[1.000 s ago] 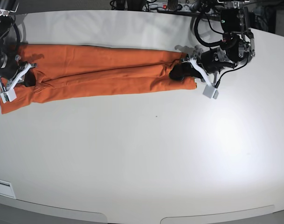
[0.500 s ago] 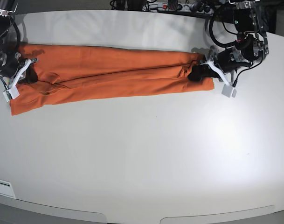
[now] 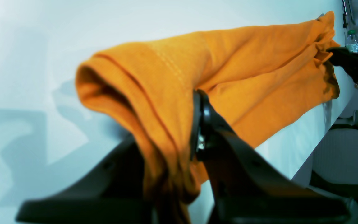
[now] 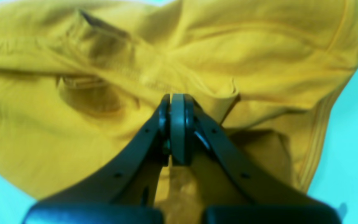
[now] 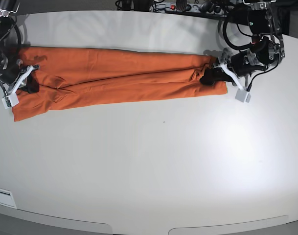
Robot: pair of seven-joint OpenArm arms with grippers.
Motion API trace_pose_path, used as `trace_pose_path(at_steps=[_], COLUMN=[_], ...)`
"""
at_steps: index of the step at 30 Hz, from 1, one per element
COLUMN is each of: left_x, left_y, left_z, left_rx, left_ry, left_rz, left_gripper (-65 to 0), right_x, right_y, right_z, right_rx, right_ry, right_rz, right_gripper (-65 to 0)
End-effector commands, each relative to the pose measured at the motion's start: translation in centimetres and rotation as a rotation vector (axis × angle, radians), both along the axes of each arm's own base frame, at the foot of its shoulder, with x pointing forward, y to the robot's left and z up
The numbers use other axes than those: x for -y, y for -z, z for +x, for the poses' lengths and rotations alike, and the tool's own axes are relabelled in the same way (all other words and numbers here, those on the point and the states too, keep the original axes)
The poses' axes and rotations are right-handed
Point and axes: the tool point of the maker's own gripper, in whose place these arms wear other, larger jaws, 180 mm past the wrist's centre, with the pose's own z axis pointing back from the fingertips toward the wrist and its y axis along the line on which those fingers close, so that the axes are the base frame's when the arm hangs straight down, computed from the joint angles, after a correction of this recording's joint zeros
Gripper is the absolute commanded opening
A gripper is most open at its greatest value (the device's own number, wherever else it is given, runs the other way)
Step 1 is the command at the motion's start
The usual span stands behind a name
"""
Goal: Fold the T-shirt properly
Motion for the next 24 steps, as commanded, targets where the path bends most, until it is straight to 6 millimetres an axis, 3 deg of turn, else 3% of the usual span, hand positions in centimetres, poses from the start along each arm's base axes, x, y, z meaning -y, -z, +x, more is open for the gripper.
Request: trace_pose_path(at_steps=[1, 6, 13, 24], left_x=[-0.3, 0.9, 1.9, 4.2], left_y=[-0.1, -1.0, -2.9, -9.9], left_z=[-0.3, -0.7, -1.4, -1.8], left_rx=[-0.01, 0.016, 0.053, 0.283], left_ry=[0.017, 0.073, 0.158, 0.324], left_rz=[0.01, -0.049, -0.144, -0.161], left_gripper=[-65.0, -65.0, -65.0, -65.0], right_x=[0.2, -1.1, -0.7, -0.7], right_y=[-0.9, 0.6, 1.1, 1.6], right_z=[0.8, 0.3, -0.1, -0.8], right_rx=[0.049, 0.031, 0.007, -0.015], right_ry=[0.002, 0.019, 0.018, 0.017], right_rz=[-0.014, 0.001, -0.033, -0.03], right_gripper=[-65.0, -65.0, -65.0, -65.0])
